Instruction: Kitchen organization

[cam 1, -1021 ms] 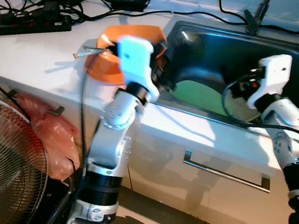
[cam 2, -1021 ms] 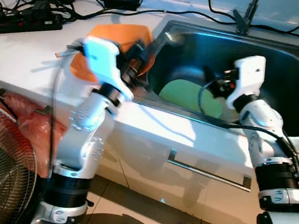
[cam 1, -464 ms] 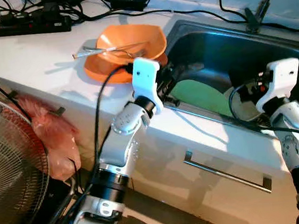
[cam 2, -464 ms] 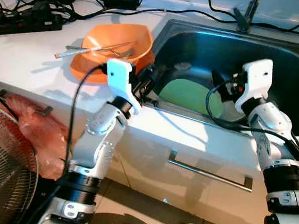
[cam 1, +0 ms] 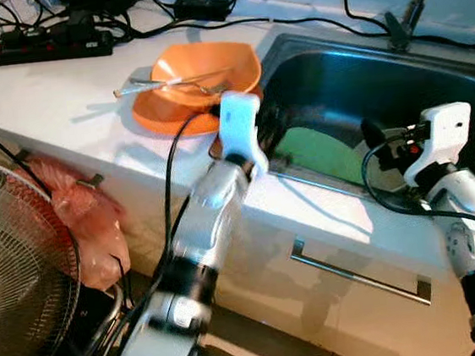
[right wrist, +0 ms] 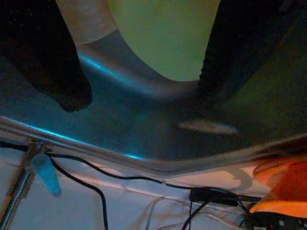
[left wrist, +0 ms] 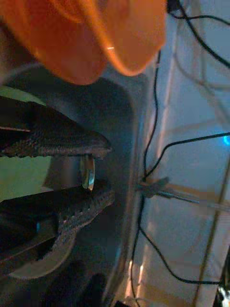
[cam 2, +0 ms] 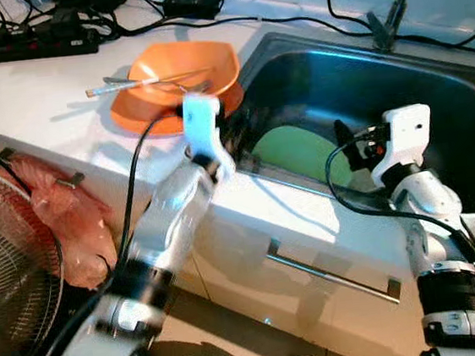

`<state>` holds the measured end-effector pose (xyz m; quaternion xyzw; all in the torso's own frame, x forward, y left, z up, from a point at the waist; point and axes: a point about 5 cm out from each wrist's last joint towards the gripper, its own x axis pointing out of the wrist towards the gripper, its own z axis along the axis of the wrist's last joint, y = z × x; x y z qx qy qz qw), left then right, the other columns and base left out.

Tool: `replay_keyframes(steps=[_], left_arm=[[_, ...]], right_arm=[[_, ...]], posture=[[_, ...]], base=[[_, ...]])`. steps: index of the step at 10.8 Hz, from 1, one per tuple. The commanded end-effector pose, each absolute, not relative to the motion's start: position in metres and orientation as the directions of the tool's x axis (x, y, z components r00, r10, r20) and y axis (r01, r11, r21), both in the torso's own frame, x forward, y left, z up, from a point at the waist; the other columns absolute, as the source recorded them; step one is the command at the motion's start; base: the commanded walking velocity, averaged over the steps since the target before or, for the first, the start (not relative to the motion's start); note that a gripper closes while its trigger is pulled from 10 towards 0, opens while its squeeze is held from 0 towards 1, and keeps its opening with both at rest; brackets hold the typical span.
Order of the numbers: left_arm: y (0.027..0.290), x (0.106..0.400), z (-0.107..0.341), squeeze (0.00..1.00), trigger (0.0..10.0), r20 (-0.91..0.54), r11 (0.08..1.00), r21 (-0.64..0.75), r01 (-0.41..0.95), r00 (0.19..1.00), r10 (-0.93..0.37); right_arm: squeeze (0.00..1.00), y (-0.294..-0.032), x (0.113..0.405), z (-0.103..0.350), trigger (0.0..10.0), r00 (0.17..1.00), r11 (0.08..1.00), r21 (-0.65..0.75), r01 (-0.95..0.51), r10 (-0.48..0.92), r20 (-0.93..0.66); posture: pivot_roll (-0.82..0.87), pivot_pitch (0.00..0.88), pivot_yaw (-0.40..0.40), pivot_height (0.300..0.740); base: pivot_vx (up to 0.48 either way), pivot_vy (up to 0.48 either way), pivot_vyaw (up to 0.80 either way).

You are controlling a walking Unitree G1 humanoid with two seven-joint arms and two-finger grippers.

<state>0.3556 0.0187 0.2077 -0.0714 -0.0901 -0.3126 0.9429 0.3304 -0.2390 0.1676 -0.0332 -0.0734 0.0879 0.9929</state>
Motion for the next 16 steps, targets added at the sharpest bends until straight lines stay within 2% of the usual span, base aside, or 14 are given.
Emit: replay_keyframes(steps=[1, 6, 7, 8, 12, 13, 15, 16], left_arm=[[0.016, 0.359, 0.209, 0.0, 10.0, 0.218, 0.802, -0.082, 0.591, 0.796, -0.564], [0.009, 0.371, 0.207, 0.0, 10.0, 0.188, 0.815, -0.119, 0.568, 0.818, -0.543], [0.007, 0.372, 0.202, 0.12, 10.0, 0.171, 0.818, -0.111, 0.564, 0.822, -0.543], [0.007, 0.373, 0.202, 1.0, 10.0, 0.171, 0.819, -0.11, 0.563, 0.822, -0.543], [0.007, 0.375, 0.201, 1.0, 10.0, 0.171, 0.822, -0.108, 0.559, 0.825, -0.538], [0.006, 0.373, 0.202, 0.0, 10.0, 0.184, 0.815, -0.076, 0.575, 0.811, -0.556], [0.004, 0.37, 0.208, 0.0, 10.0, 0.218, 0.812, -0.027, 0.583, 0.796, -0.564], [0.001, 0.364, 0.218, 0.0, 10.0, 0.262, 0.803, 0.06, 0.593, 0.767, -0.586]], right_arm=[[0.0, -0.236, 0.329, 0.174, 10.0, 0.968, 0.981, -0.085, -0.174, 0.186, 0.171], [0.0, -0.226, 0.328, 0.169, 10.0, 0.965, 0.978, -0.067, -0.196, 0.205, 0.164], [0.0, -0.225, 0.329, 0.169, 10.0, 0.965, 0.978, -0.066, -0.199, 0.207, 0.164], [0.0, -0.225, 0.329, 0.17, 10.0, 0.964, 0.977, -0.065, -0.202, 0.21, 0.166], [0.0, -0.222, 0.329, 0.17, 10.0, 0.962, 0.976, -0.062, -0.209, 0.217, 0.165], [0.0, -0.222, 0.33, 0.17, 10.0, 0.962, 0.976, -0.061, -0.21, 0.217, 0.166], [0.0, -0.222, 0.33, 0.17, 10.0, 0.963, 0.977, -0.059, -0.206, 0.213, 0.165], [0.0, -0.222, 0.33, 0.169, 10.0, 0.963, 0.977, -0.056, -0.206, 0.213, 0.164]], posture=[[0.02, 0.11, 0.003, 0.74], [0.03, 0.129, 0.006, 0.74], [0.02, 0.133, 0.005, 0.74], [0.02, 0.139, 0.003, 0.74], [0.03, 0.143, 0.002, 0.74], [0.03, 0.152, 0.002, 0.74], [0.03, 0.159, 0.0, 0.74], [0.04, 0.162, -0.003, 0.74]], base=[[0.0, 0.0, 0.0], [0.0, 0.0, 0.0], [0.0, 0.0, 0.0], [0.0, 0.0, 0.0], [0.0, 0.0, 0.0], [0.0, 0.0, 0.0], [0.0, 0.0, 0.0], [0.0, 0.0, 0.0]])
